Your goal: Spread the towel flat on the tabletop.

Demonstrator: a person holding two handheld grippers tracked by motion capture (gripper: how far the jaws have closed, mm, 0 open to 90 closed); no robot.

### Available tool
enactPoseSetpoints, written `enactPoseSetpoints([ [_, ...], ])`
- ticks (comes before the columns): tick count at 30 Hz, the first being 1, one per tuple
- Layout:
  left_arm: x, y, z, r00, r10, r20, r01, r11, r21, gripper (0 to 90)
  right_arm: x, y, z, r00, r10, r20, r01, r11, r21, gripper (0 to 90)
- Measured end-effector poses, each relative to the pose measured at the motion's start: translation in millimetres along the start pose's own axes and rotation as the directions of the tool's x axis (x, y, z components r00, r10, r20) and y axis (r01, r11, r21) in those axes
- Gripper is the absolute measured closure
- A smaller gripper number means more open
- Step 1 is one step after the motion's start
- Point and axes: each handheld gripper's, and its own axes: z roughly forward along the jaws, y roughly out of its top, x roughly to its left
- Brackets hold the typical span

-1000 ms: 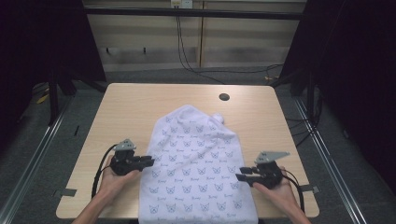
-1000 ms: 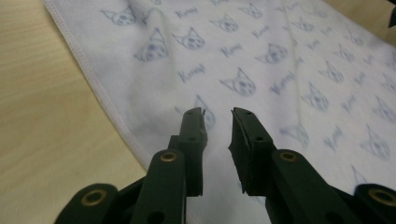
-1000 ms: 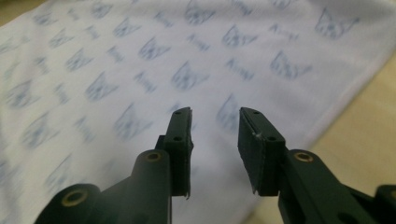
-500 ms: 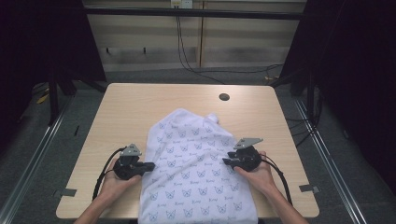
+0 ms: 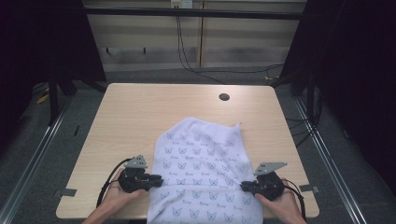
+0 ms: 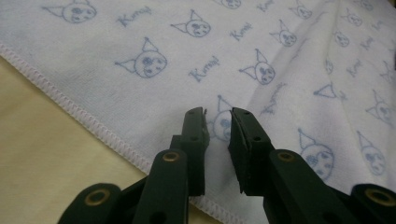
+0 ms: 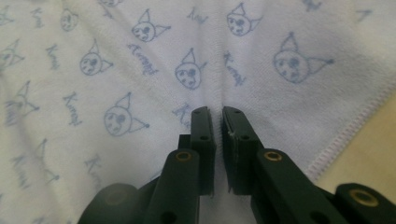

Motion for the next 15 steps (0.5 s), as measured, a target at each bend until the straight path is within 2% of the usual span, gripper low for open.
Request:
enactPoseSetpoints([
  [1, -4.7, -1.6, -0.5, 1.0000, 0.005, 0.002, -0.005, 1.0000, 0.008, 74.4, 1.7, -3.4, -3.0, 0.9996, 0.012, -0.025, -0.012, 0.9999, 0.007, 79.3],
  [2, -9.2, -3.8, -0.8, 0.9998, 0.008, 0.016, -0.008, 0.9999, 0.010, 74.1, 4.0, -6.7, -5.6, 0.9994, 0.012, -0.031, -0.011, 0.9999, 0.012, 78.1],
  [4, -14.9, -7.9, -2.2, 0.9980, 0.002, 0.063, -0.004, 0.9998, 0.022, 73.0, 7.5, -11.0, -9.4, 0.9980, 0.026, -0.058, -0.025, 0.9995, 0.020, 72.7],
  [7, -20.1, -9.2, -4.0, 0.9928, 0.009, 0.120, -0.012, 0.9997, 0.023, 71.7, 8.1, -8.6, -11.5, 0.9984, 0.021, -0.052, -0.022, 0.9997, -0.013, 68.8],
  [8, -19.4, -6.7, -5.4, 0.9945, 0.015, 0.103, -0.016, 0.9999, 0.001, 71.7, 6.2, -5.7, -12.0, 0.9982, 0.022, -0.055, -0.024, 0.9990, -0.037, 67.8],
  [10, -10.2, 1.5, -9.0, 0.9968, -0.007, 0.079, 0.012, 0.9980, -0.062, 71.8, 0.9, 3.3, -10.2, 0.9986, 0.036, -0.040, -0.039, 0.9966, -0.073, 66.9],
  [11, -2.1, 6.6, -11.3, 0.9990, -0.012, 0.042, 0.016, 0.9961, -0.087, 71.8, -2.3, 8.9, -7.9, 0.9994, 0.028, -0.021, -0.030, 0.9958, -0.086, 66.8],
  [12, 7.9, 11.5, -12.8, 0.9994, -0.034, 0.012, 0.035, 0.9933, -0.110, 72.5, -6.2, 14.5, -4.6, 0.9997, 0.020, -0.014, -0.021, 0.9948, -0.100, 66.6],
  [13, 19.1, 16.0, -14.0, 0.9978, -0.065, -0.014, 0.063, 0.9889, -0.135, 73.3, -10.0, 19.8, -0.2, 0.9998, 0.019, -0.012, -0.020, 0.9938, -0.110, 66.6],
  [14, 29.6, 20.2, -14.5, 0.9942, -0.095, -0.051, 0.085, 0.9832, -0.162, 73.4, -13.0, 24.8, 4.7, 0.9998, 0.016, -0.008, -0.017, 0.9936, -0.112, 66.6],
  [15, 40.2, 24.0, -14.0, 0.9901, -0.122, -0.069, 0.108, 0.9781, -0.178, 73.3, -15.7, 29.5, 9.8, 1.0000, 0.009, -0.002, -0.009, 0.9938, -0.111, 66.4],
])
